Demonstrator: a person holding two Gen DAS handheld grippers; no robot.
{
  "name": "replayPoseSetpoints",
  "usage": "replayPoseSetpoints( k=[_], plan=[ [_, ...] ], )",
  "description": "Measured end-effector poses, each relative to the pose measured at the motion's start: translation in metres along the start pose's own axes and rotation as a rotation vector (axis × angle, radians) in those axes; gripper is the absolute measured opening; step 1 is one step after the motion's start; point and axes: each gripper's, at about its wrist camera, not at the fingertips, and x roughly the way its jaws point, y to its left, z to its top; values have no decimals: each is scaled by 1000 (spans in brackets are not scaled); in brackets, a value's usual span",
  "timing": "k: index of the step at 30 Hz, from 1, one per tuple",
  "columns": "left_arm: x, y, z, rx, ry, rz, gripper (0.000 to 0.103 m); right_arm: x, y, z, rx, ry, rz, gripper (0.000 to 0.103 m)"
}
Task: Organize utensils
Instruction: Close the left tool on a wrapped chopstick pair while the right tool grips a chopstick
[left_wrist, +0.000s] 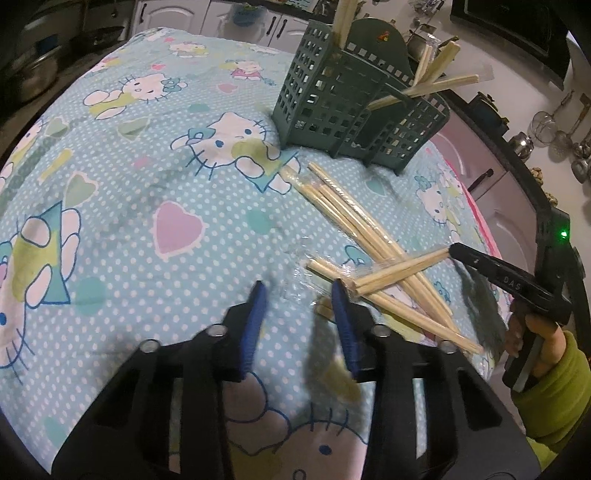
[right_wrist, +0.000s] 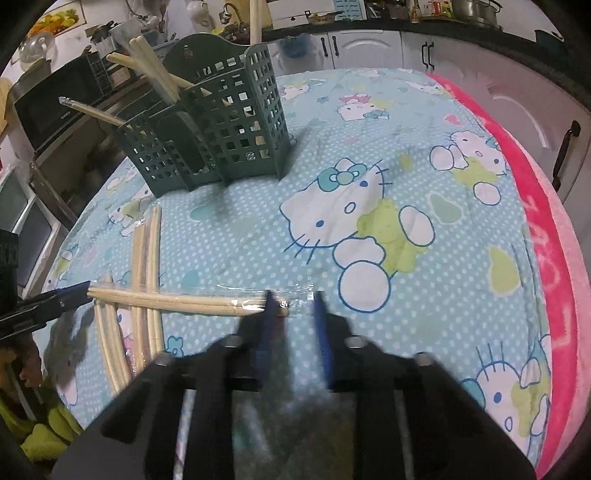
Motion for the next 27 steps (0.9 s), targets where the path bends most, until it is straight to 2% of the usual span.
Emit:
replayPoseSetpoints(
  k=[3, 4, 6, 12, 15, 20, 27],
  plan=[
    [1, 0, 1, 3, 0, 6, 18, 0, 1, 0, -9, -3, -9, 6],
    [1, -2, 1, 11, 0, 12, 17, 0, 1, 0, -13, -4, -19, 2],
    [0, -4, 1, 23, -2, 18, 13, 0, 2, 0, -16, -5, -27, 2],
    [3, -13, -1, 69, 7, 22, 12, -2, 1, -1, -15, -11, -33, 2],
    [6, -12, 0, 69, 9, 35, 3, -6, 1, 0, -11, -21, -31, 1],
    [6, -9, 1, 61, 14, 16, 1, -17, 2, 4, -9, -55, -27, 1],
    [-17, -6, 4, 43, -30, -41, 0, -40, 10, 11, -22, -110, -1, 1]
  ],
)
